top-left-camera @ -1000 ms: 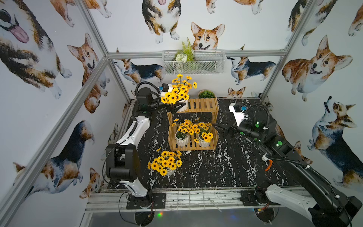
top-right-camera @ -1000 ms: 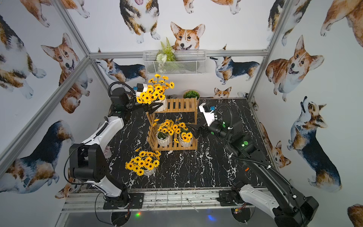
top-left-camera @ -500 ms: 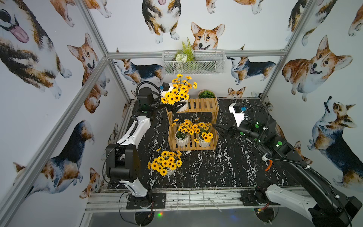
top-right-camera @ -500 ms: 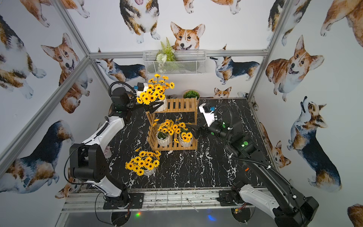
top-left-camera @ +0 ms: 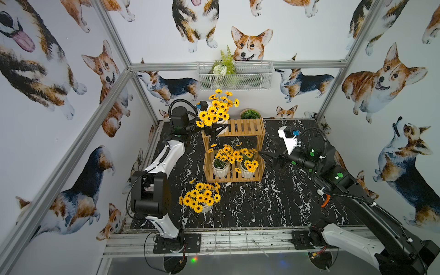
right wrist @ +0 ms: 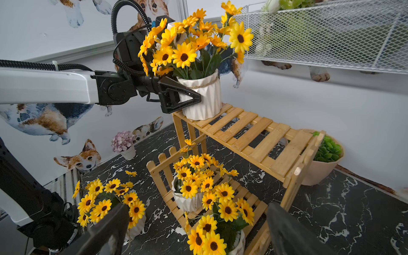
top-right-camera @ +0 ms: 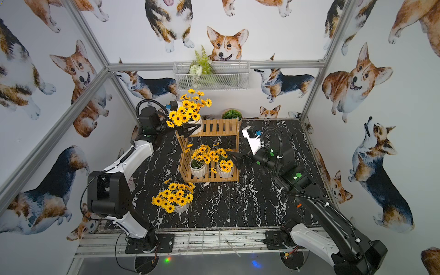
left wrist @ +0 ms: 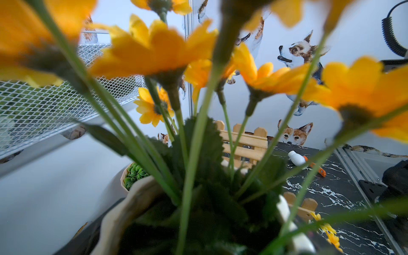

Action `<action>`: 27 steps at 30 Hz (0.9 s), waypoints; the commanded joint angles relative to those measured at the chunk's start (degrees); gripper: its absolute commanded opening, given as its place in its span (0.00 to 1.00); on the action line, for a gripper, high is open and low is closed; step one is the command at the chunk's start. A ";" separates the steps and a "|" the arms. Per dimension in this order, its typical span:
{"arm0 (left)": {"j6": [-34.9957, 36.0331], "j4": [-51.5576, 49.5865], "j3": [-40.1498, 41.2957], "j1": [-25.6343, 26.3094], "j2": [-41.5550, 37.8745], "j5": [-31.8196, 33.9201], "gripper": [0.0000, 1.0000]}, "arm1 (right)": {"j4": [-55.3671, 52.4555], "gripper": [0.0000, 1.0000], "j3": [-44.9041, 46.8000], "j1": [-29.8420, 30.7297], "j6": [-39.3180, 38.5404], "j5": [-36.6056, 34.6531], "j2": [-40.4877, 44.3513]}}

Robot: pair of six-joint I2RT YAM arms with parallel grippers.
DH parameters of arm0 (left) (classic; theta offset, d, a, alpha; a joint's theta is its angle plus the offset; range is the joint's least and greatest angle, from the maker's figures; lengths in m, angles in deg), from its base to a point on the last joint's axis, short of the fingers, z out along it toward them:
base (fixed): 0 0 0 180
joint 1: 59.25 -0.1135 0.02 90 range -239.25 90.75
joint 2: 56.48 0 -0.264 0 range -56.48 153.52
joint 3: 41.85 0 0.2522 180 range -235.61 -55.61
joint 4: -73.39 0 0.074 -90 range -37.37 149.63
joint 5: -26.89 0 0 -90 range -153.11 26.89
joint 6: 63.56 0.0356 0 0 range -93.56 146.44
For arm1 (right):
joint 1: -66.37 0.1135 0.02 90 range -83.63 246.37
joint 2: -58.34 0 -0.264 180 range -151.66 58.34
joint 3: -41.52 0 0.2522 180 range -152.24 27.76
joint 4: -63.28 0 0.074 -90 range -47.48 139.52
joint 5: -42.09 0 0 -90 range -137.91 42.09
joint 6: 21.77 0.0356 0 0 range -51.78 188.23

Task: Take the sunflower pots off the shelves
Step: Pick up the sunflower pot from the shelf.

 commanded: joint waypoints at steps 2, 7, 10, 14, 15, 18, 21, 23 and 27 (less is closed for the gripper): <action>1.06 1.04 -0.05 0.21 0.10 0.64 1.00 | 0.04 1.00 0.14 -0.07 0.04 0.18 0.21; 1.02 0.94 0.13 0.22 -0.15 0.94 0.94 | -0.05 1.00 0.17 -0.06 0.04 0.18 0.23; 1.01 0.56 0.21 0.21 -0.16 1.43 0.92 | -0.04 1.00 0.11 -0.07 0.06 0.13 0.34; 2.54 -1.09 0.37 0.21 -0.49 1.31 0.87 | -0.15 1.00 0.22 -0.07 0.05 0.17 0.55; 2.90 -1.22 0.55 0.21 -0.56 1.28 0.86 | -0.14 1.00 0.21 -0.07 0.01 0.18 0.56; 4.23 -1.67 1.07 0.21 -0.81 1.41 0.80 | -0.13 1.00 0.31 -0.07 0.05 0.09 0.66; 6.50 -3.59 1.05 0.21 -0.79 0.53 0.48 | -0.29 1.00 0.28 -0.02 0.00 0.18 0.73; 6.33 -3.75 1.18 0.21 -0.82 0.54 0.28 | -0.15 1.00 0.34 -0.07 0.03 0.18 0.69; 5.67 -4.70 0.23 0.21 -0.33 0.24 0.00 | -0.16 1.00 0.38 -0.07 0.06 0.18 0.80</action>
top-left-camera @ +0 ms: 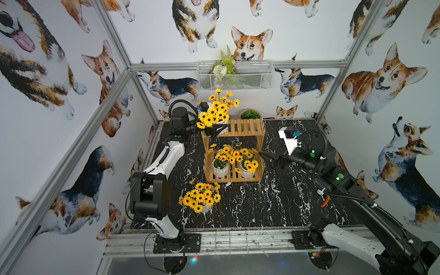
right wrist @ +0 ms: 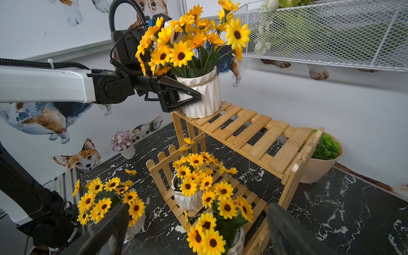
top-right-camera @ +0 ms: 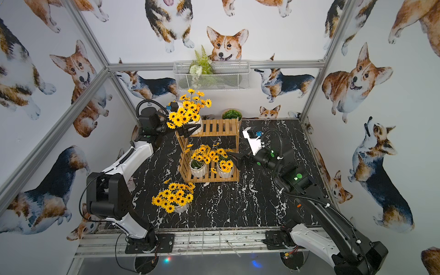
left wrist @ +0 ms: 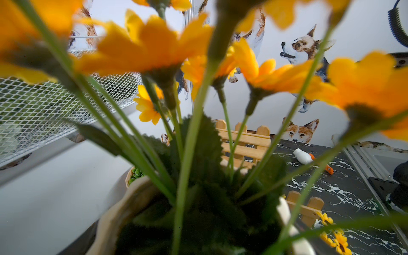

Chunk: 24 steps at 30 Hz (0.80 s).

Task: Take the sunflower pots off the shelves
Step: Pick up the sunflower pot from the shelf.

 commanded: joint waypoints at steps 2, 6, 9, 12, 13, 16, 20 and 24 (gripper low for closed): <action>1.96 -2.89 -0.61 -0.01 0.42 -1.53 0.00 | 0.23 1.00 -0.01 -0.03 0.00 0.12 0.25; 0.67 -1.09 -1.16 -0.01 0.39 -3.71 0.00 | 0.20 1.00 0.03 -0.05 0.05 0.11 0.42; -3.39 3.81 -1.45 -0.01 0.38 -5.46 0.00 | 0.29 1.00 0.08 -0.05 0.19 0.09 0.43; -6.99 8.11 -1.58 -0.06 0.12 -5.75 0.00 | 0.38 1.00 0.31 -0.05 0.21 0.04 0.61; -7.77 8.97 -1.69 -0.06 0.04 -5.85 0.00 | 0.45 1.00 0.29 -0.05 0.21 0.03 0.67; -10.17 11.39 -2.23 -0.02 -0.05 -6.48 0.00 | 0.36 1.00 0.43 -0.03 0.17 -0.15 0.87; -10.74 12.20 -2.50 -0.04 -0.05 -6.95 0.00 | 0.41 1.00 0.72 -0.03 0.30 -0.26 1.22; -12.47 14.07 -2.33 -0.05 -2.56 -7.55 0.00 | 0.51 1.00 0.96 0.00 0.45 -0.70 1.64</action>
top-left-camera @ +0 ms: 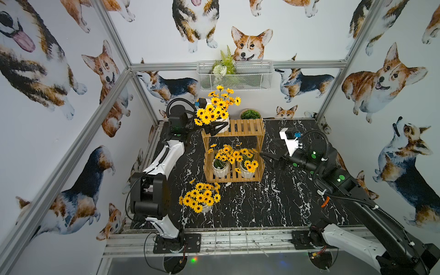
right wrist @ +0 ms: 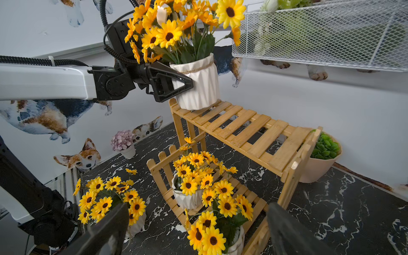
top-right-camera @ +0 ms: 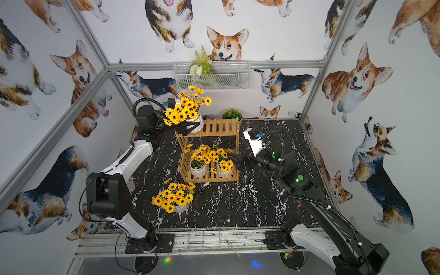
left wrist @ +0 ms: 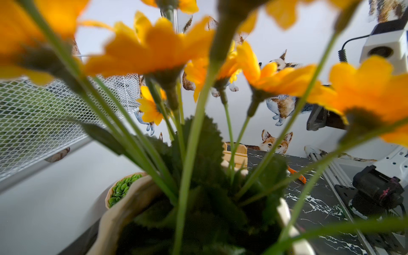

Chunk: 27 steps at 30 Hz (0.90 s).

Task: Take the sunflower pots off the shelves
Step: Pick up the sunflower pot from the shelf.

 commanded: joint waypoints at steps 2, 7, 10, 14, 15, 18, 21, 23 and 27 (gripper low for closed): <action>-2.12 6.81 -0.43 0.10 -2.15 -2.00 0.00 | 0.45 1.00 0.24 -0.07 0.42 -1.13 0.67; -2.38 6.71 0.40 0.13 -3.80 -2.51 0.00 | 0.06 1.00 0.33 -0.06 0.60 -2.38 1.55; -2.47 6.63 1.66 0.25 -5.18 -2.71 0.00 | -0.68 1.00 0.50 -0.06 0.89 -4.04 2.06; -0.99 4.83 3.83 0.34 -7.35 -2.83 0.00 | -1.40 1.00 1.11 -0.07 1.33 -6.69 2.99; -0.04 3.74 4.35 0.47 -8.07 -2.81 0.00 | -1.60 1.00 1.35 -0.07 1.44 -7.28 3.28; 2.42 0.86 5.88 0.77 -10.18 -2.78 0.00 | -2.21 1.00 1.66 -0.05 1.95 -8.79 3.88; 6.31 -4.30 6.62 1.28 -12.12 -2.60 0.00 | -2.70 1.00 2.09 -0.07 2.29 -9.50 4.24; 9.36 -8.67 6.83 1.85 -13.35 -2.32 0.00 | -2.96 1.00 2.26 -0.07 2.84 -10.15 4.43; 11.82 -11.97 8.64 3.21 -16.02 -1.68 0.00 | -4.82 1.00 1.93 -0.07 3.52 -13.93 4.37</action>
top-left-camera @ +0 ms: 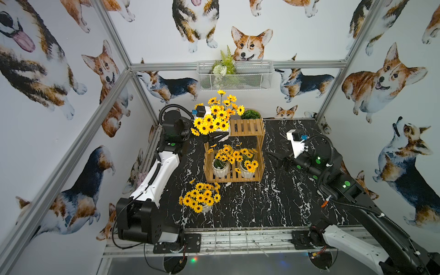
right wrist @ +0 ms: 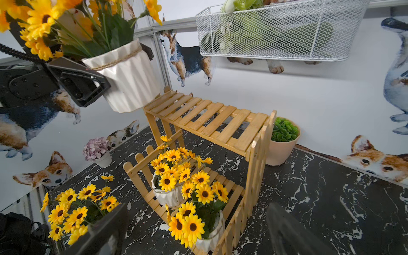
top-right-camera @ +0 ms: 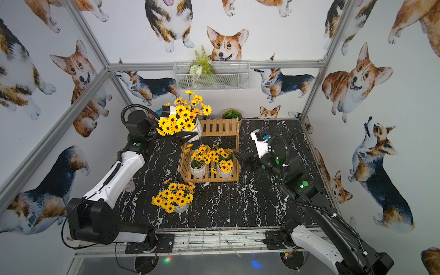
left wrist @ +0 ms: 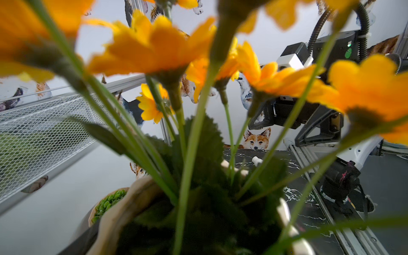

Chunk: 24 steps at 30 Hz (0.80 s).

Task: Take the sunflower pots off the shelves
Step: Pick up the sunflower pot from the shelf.

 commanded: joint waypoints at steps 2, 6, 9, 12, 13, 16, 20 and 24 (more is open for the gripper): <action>4.93 -2.80 2.54 1.74 -3.36 1.00 0.00 | -2.63 1.00 -0.49 -0.05 1.69 -5.74 0.04; 7.97 -4.31 5.86 4.31 -6.39 4.17 0.00 | -3.61 1.00 -0.91 -0.13 2.67 -8.13 -0.23; 9.48 -5.84 7.77 6.10 -7.94 5.78 0.00 | -3.15 1.00 -0.41 -0.12 3.81 -8.31 -0.16; 10.49 -6.62 9.57 8.39 -9.22 7.74 0.00 | -3.58 1.00 -0.16 -0.14 4.20 -9.83 -0.17; 10.73 -6.76 10.21 9.09 -9.57 8.69 0.00 | -3.75 1.00 -0.19 -0.13 4.29 -10.33 -0.16; 12.23 -6.94 12.31 11.57 -10.84 11.98 0.00 | -3.94 1.00 -0.19 -0.14 4.65 -11.04 0.02; 12.87 -6.23 15.15 13.98 -11.75 13.97 0.00 | -4.46 1.00 -0.82 -0.14 6.29 -12.22 0.10; 9.90 -0.28 19.11 16.00 -12.15 15.70 0.00 | -4.38 1.00 -1.28 -0.14 7.36 -12.96 0.28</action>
